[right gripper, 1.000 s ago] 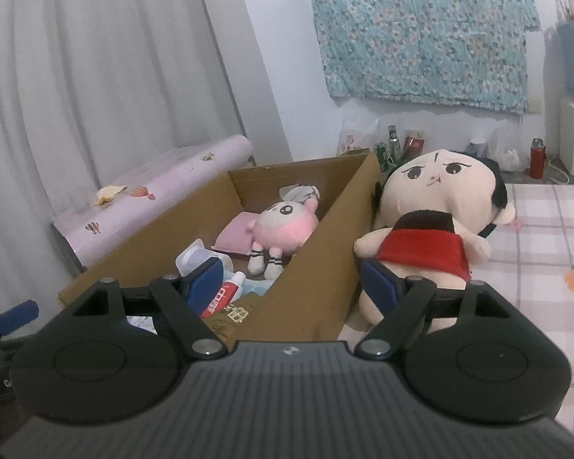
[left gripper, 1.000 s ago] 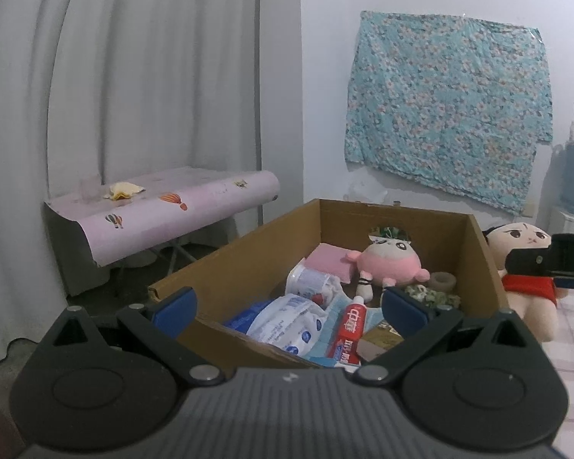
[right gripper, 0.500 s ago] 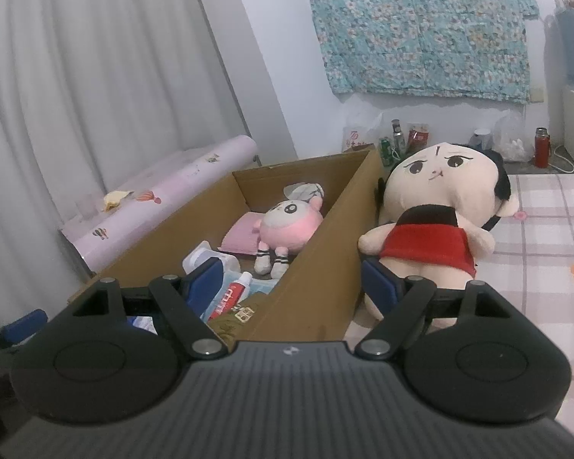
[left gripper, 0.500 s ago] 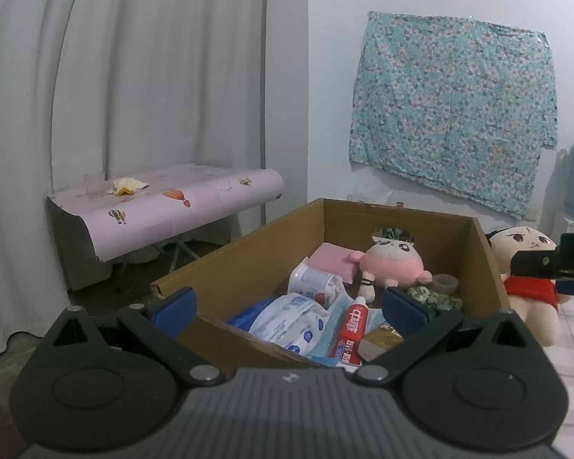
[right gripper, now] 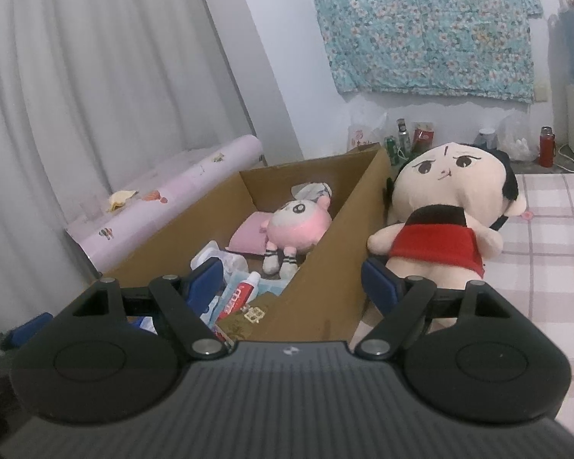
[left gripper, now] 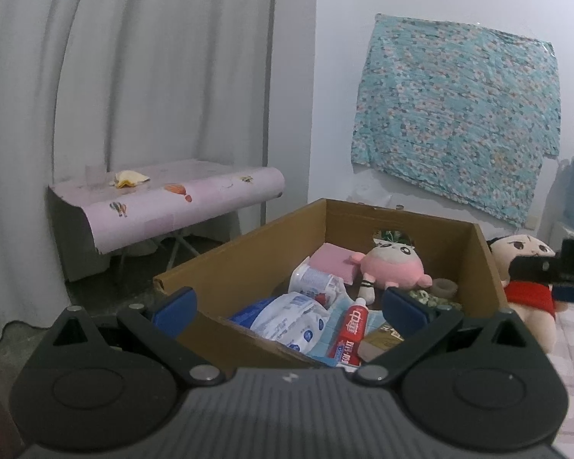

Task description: Organize soft objects

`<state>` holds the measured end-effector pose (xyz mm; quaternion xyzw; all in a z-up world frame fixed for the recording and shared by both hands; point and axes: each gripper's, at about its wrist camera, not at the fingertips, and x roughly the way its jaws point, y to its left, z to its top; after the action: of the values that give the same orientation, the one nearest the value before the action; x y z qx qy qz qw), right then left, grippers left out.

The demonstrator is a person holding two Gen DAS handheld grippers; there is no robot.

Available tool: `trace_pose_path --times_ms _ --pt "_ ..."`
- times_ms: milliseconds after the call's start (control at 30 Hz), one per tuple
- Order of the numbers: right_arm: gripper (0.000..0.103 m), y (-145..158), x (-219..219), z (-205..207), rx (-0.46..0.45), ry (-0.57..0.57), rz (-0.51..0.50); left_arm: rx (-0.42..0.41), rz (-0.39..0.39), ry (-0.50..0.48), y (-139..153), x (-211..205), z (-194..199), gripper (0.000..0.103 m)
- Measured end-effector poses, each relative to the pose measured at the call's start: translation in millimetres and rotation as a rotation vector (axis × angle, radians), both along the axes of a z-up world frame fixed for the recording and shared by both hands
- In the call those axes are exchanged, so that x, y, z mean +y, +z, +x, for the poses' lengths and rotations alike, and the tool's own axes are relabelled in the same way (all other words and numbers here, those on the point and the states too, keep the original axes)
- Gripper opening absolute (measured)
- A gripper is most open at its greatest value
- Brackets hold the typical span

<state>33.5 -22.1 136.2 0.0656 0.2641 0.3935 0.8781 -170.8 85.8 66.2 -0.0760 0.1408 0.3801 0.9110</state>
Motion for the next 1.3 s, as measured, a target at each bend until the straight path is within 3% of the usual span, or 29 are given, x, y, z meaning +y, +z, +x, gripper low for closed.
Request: trace_pose_path --times_ms 367,1133,1300 --pt "0.08 3 4 -8 -0.037 0.022 -0.012 0.017 0.02 0.0 2 -4 0 0.103" --pt "0.08 -4 6 -4 -0.01 0.018 -0.023 0.027 0.05 -0.049 1 -13 4 0.103" --pt "0.08 -4 7 -6 -0.019 0.02 -0.028 0.012 0.026 -0.056 2 -8 2 0.103"
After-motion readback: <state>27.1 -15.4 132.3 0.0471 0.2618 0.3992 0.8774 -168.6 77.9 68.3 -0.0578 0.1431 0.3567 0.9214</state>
